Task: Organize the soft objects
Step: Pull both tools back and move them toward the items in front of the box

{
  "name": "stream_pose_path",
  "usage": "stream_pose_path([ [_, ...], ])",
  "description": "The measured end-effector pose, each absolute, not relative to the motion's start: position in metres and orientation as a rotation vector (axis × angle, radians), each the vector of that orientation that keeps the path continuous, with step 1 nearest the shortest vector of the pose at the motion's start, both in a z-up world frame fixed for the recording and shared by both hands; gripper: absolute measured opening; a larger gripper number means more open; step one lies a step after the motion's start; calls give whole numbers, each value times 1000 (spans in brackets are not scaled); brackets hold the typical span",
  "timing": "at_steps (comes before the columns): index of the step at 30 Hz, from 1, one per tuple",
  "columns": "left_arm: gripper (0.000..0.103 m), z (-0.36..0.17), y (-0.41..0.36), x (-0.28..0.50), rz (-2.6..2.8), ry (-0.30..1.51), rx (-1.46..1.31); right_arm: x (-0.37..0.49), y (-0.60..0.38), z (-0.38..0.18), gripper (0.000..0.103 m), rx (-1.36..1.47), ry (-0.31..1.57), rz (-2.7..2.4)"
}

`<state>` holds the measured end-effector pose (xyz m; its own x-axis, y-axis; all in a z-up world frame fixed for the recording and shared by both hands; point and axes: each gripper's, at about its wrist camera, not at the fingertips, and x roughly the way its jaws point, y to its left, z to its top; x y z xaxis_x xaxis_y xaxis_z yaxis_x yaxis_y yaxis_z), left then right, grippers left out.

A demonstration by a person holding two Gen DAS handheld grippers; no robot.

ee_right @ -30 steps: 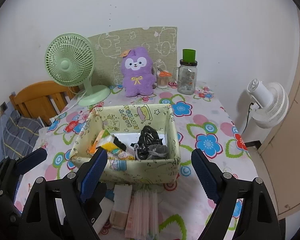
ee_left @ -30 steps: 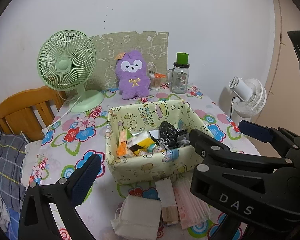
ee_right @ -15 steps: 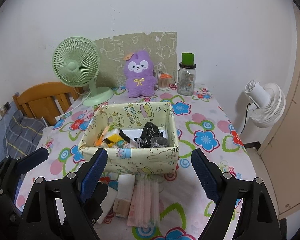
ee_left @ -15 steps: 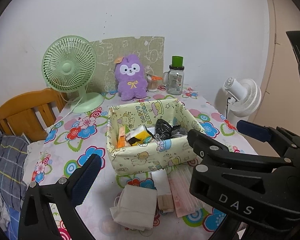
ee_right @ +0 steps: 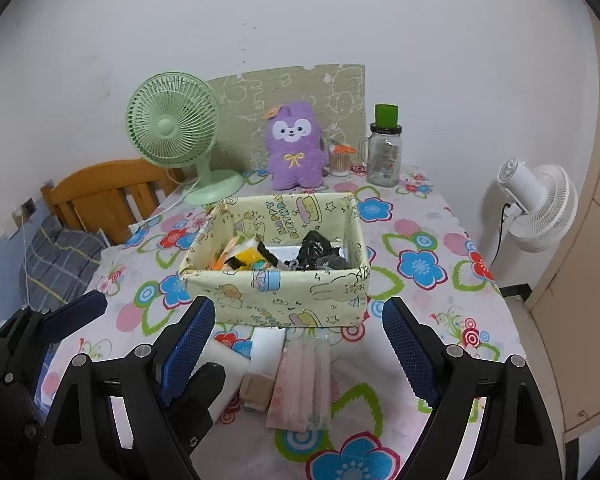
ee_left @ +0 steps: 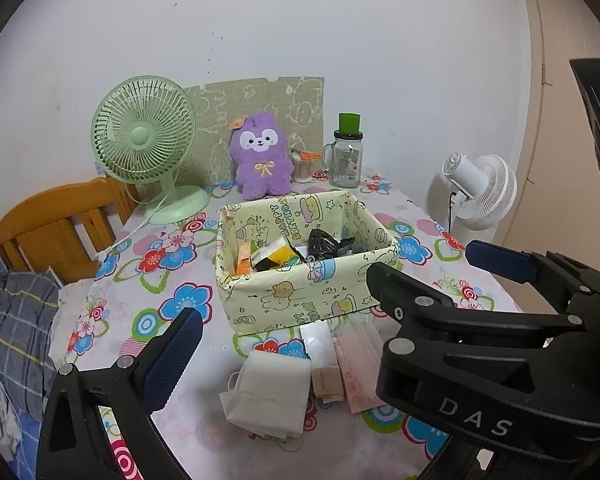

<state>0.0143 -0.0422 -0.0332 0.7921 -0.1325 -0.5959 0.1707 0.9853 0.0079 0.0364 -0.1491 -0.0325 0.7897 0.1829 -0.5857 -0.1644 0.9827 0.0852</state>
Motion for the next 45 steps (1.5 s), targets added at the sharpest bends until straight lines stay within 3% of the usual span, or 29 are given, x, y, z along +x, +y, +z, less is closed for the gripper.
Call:
stream_pose_path([
  [45, 102, -123, -25, 32, -141, 802, 25, 57, -136, -122, 88, 2, 785, 213],
])
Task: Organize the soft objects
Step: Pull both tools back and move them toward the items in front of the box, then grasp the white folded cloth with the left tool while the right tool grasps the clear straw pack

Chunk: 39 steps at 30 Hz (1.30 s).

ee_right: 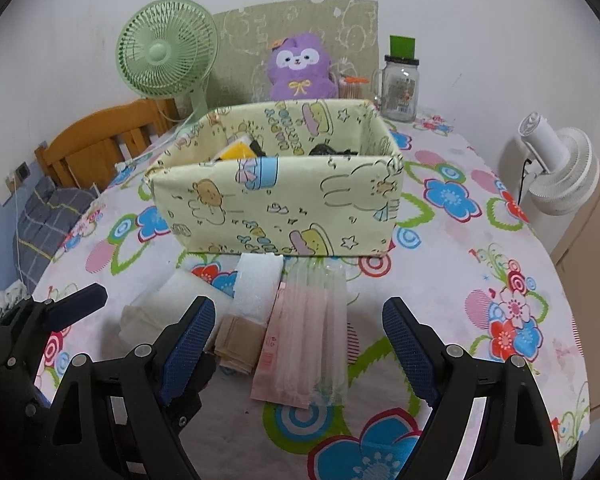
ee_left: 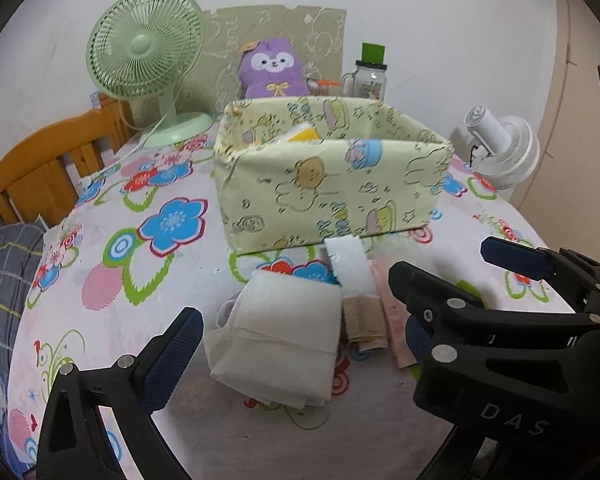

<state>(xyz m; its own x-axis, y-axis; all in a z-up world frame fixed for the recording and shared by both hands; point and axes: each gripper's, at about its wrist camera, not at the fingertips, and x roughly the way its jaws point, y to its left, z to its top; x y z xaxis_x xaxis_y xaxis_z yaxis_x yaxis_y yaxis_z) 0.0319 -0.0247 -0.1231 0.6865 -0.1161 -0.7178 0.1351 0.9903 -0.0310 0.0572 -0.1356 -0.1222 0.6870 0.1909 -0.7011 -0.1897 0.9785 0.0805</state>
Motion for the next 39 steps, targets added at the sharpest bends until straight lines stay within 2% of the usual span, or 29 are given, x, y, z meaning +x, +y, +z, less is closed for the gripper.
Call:
stream_pose_path([
  [23, 100, -162, -15, 62, -100, 914, 17, 87, -137, -161, 88, 2, 901, 167],
  [33, 82, -165, -12, 64, -92, 927, -2, 93, -141, -168, 87, 31, 924, 147],
  [39, 80, -163, -15, 64, -82, 915, 19, 95, -147, -169, 83, 50, 930, 143],
])
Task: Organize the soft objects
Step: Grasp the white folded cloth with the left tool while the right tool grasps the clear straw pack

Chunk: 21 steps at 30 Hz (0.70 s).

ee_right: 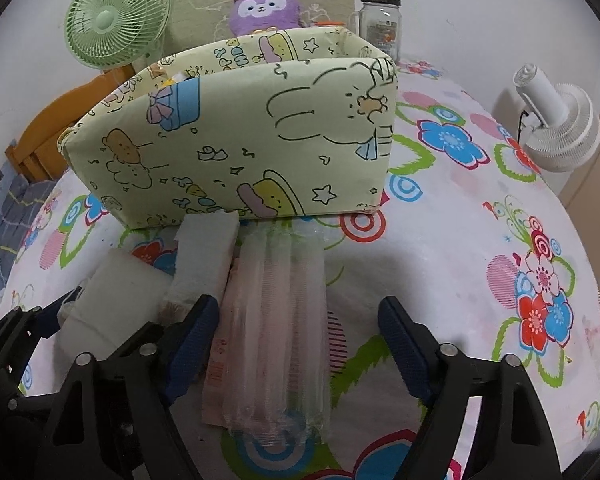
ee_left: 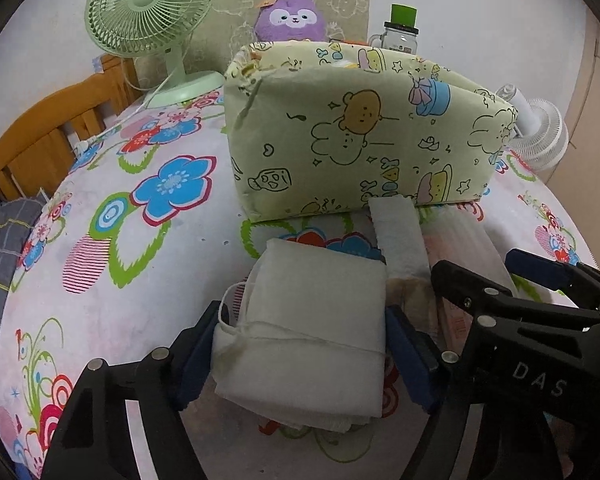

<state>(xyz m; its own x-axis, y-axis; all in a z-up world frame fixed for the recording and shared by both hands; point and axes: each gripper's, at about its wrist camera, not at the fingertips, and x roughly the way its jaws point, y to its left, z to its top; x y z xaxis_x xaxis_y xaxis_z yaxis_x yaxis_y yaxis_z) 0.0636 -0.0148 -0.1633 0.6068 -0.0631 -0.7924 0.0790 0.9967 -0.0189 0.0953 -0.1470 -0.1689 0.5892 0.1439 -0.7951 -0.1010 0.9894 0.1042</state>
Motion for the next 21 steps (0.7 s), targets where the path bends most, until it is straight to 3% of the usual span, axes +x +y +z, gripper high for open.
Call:
stream_pose_path([
  [3, 81, -162, -14, 62, -55, 908, 39, 95, -146, -169, 76, 34, 914, 135],
  [10, 80, -166, -11, 63, -35, 920, 30, 93, -138, -167, 49, 40, 909, 182],
  [15, 63, -163, -12, 60, -46, 907, 29, 90, -139, -165, 45, 55, 906, 179],
  [21, 54, -156, -10, 59, -47, 893, 15, 86, -142, -159, 34, 62, 896, 174],
])
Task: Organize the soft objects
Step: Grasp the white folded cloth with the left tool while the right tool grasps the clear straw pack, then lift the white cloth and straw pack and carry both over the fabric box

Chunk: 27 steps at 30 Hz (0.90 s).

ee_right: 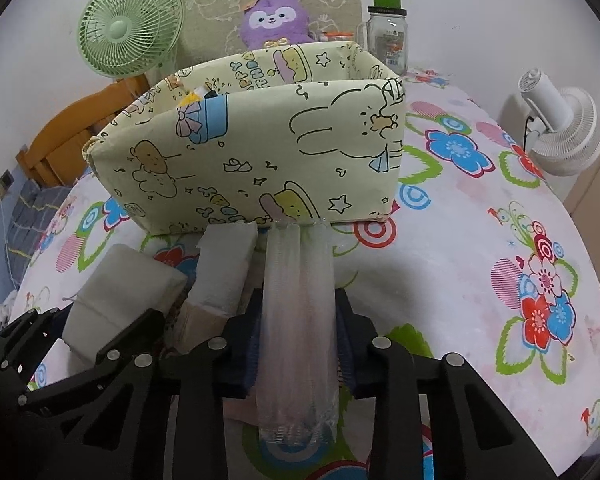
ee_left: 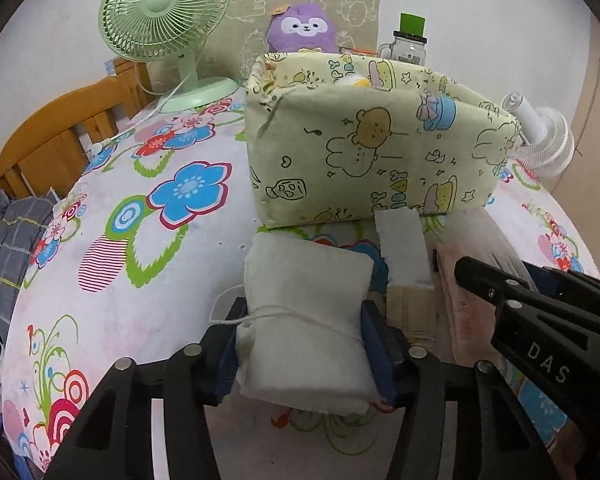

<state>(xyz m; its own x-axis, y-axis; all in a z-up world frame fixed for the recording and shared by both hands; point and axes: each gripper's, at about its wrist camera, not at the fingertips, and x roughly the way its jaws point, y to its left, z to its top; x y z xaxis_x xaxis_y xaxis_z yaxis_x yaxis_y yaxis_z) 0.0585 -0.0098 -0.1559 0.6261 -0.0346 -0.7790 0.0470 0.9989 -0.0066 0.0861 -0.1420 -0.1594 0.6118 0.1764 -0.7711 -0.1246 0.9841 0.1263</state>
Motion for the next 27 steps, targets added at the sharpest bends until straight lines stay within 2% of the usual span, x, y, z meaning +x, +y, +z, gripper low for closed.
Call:
stream_pose_path([
  [4, 52, -152, -11, 56, -53, 884, 11, 82, -141, -157, 29, 61, 890, 183],
  [27, 51, -106, -27, 41, -86, 780, 42, 64, -150, -113, 29, 69, 804, 173],
])
